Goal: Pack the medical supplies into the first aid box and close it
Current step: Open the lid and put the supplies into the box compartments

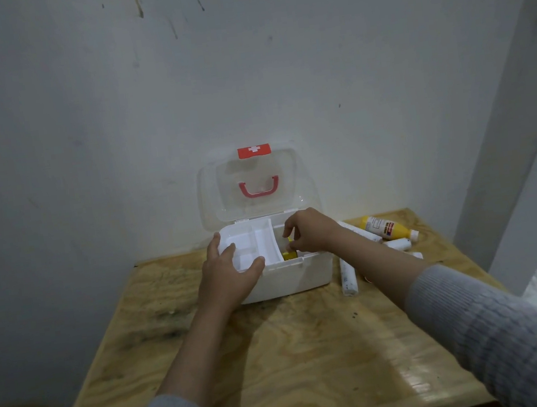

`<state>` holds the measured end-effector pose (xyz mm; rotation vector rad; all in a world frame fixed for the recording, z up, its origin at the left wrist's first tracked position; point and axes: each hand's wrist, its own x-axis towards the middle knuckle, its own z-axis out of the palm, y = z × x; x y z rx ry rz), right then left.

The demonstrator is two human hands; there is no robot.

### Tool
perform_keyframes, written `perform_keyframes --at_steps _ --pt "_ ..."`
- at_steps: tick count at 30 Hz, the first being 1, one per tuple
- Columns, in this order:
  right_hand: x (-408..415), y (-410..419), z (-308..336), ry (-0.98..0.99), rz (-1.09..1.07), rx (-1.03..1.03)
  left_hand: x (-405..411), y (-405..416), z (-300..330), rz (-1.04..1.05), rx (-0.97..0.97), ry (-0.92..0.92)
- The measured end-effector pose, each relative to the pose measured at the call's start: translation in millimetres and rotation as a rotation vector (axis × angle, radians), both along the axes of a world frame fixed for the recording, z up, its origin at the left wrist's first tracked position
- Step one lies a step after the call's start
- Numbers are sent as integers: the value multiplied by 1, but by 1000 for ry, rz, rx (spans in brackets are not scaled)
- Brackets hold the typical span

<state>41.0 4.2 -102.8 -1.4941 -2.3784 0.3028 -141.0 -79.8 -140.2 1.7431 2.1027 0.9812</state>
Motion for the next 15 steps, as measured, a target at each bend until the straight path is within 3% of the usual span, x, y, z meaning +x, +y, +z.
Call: perform_keyframes --at_steps 11,13,15 --pt "2 1 0 -4 39 -75 -1 2 -1 4 9 0" --pt "3 0 0 67 53 -58 -1 1 -1 -3 6 1" --pt "9 -3 3 274 29 -5 -2 0 0 -14 4 -7"
